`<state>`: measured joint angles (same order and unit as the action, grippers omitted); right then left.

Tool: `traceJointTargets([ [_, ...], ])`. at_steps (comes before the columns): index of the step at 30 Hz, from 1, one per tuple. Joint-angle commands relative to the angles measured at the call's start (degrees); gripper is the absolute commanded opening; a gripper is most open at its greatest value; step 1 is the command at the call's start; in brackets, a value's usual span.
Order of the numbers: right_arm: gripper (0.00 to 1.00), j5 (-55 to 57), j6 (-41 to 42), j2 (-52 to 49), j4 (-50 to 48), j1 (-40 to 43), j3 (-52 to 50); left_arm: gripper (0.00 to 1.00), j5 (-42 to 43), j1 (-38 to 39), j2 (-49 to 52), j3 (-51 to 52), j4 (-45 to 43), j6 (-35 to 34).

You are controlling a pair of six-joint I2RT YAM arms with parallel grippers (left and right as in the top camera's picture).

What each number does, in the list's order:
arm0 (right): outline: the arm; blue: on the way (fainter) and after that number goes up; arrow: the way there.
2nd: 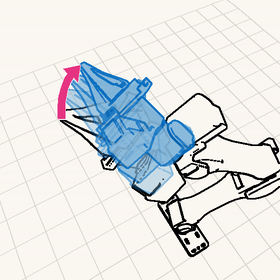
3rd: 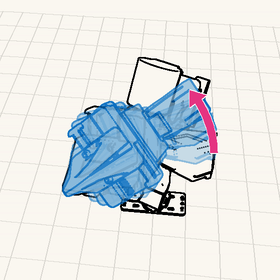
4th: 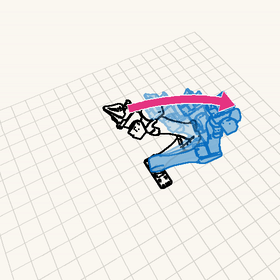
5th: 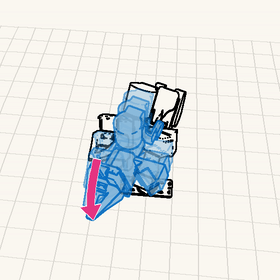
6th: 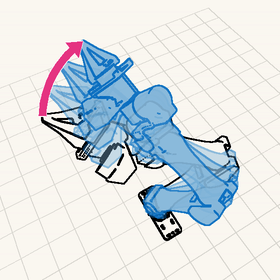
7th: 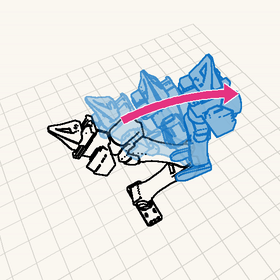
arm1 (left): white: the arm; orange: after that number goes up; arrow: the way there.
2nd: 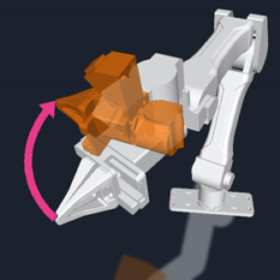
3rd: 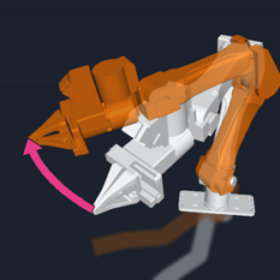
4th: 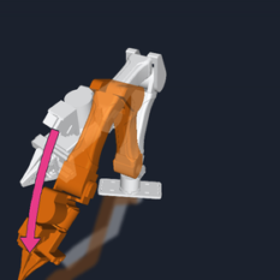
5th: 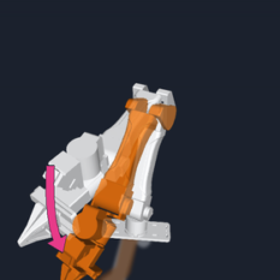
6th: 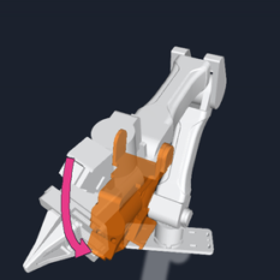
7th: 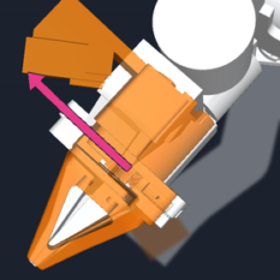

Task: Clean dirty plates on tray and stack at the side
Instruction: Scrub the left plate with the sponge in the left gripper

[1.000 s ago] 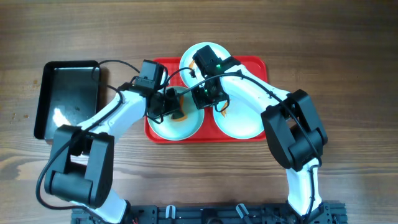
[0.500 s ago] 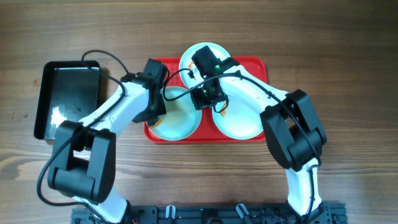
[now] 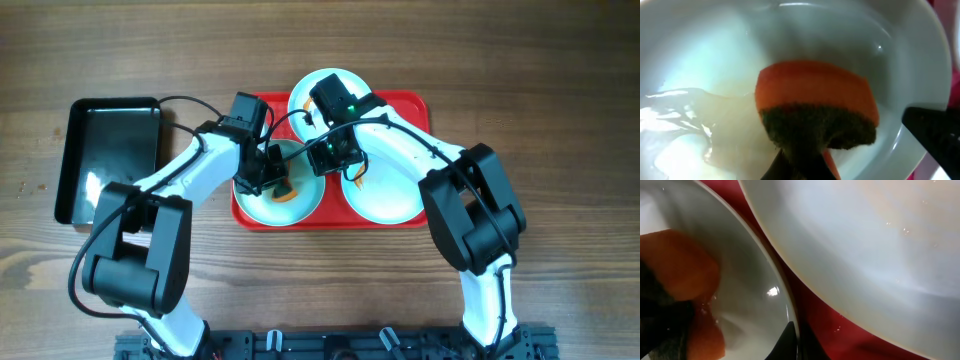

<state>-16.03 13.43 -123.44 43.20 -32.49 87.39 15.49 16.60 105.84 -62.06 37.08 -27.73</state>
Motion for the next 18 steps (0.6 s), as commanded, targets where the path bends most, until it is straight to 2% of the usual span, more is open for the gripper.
traceJointTargets([
  [1, 0.04, 1.4, 0.3, -1.0, 0.0, 0.1, -1.4, 0.04, -9.4, 0.0, 1.0, 2.1, 4.7, 0.3],
  [5, 0.04, 1.4, 0.3, -1.0, -0.1, 0.1, -1.4, 0.04, -26.0, 0.0, -1.0, 0.5, 11.6, 0.2],
  [8, 0.04, 1.4, 0.2, -1.0, -0.1, 0.1, -1.4, 0.04, -33.8, 0.0, -2.9, -3.4, 16.3, 0.2],
  [10, 0.04, 1.4, 0.3, -1.0, -0.1, 0.1, -1.4, 0.04, -35.1, 0.0, -4.3, -6.3, 18.2, 0.2],
  [13, 0.04, 1.1, 1.0, -0.3, 0.6, 0.1, -0.3, 0.04, -29.9, -0.2, -8.6, -10.0, 20.1, -1.9],
  [16, 0.04, 1.1, 1.5, 3.5, 2.0, 0.1, 2.3, 0.04, -18.1, -2.6, -17.0, -10.4, 18.4, -3.4],
  [18, 0.04, 5.4, 1.6, 9.8, 2.1, 0.1, 2.8, 0.04, -10.9, -6.2, -23.8, -10.4, 18.8, -3.4],
])
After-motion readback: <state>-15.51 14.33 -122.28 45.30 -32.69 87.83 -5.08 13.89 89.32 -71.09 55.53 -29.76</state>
